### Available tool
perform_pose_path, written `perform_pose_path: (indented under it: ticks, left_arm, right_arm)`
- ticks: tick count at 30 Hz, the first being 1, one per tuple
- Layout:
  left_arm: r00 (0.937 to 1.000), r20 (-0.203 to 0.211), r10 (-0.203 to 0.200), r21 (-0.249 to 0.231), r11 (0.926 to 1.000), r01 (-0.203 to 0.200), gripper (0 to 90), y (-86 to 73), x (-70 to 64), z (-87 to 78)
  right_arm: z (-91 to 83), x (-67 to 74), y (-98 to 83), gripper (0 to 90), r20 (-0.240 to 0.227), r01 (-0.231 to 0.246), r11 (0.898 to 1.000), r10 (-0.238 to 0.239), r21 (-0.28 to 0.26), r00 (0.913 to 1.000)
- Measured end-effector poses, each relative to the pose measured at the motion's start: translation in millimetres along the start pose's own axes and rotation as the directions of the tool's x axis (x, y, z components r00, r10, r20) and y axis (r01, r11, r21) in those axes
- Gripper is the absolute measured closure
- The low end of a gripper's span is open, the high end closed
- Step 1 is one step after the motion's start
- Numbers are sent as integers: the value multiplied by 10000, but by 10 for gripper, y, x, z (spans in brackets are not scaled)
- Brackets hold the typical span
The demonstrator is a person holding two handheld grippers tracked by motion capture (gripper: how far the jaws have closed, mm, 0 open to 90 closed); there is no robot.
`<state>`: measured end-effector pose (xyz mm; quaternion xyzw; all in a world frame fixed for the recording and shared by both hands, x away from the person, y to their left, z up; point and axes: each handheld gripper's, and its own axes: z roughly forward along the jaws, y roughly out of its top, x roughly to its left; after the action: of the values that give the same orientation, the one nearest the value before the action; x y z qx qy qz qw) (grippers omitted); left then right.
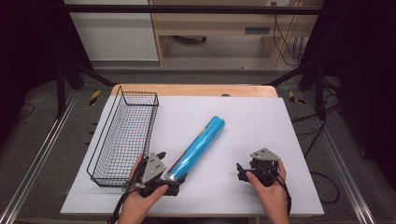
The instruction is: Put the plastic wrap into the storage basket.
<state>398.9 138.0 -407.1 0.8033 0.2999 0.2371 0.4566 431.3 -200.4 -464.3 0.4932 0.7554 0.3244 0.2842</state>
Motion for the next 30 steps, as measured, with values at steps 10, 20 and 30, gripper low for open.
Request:
perform_pose_path:
  ticks: [10,20,30]
  left_arm:
    - [9988,401,282,2436,9692,-371,56,390,152,487]
    - [9969,780,101,4096,9113,-413,48,542,164,916]
    - [9964,707,-475,5114,8593,47,55,694,325,1188]
  right_arm:
    - [-7,-61,-17,123,-209,-2,10000,2,-2,9998]
    - [-54,-197,-17,150,-287,-80,9999,78,-70,9996]
    - [-68,-220,-6,90,-366,-297,9995,291,-145,9989]
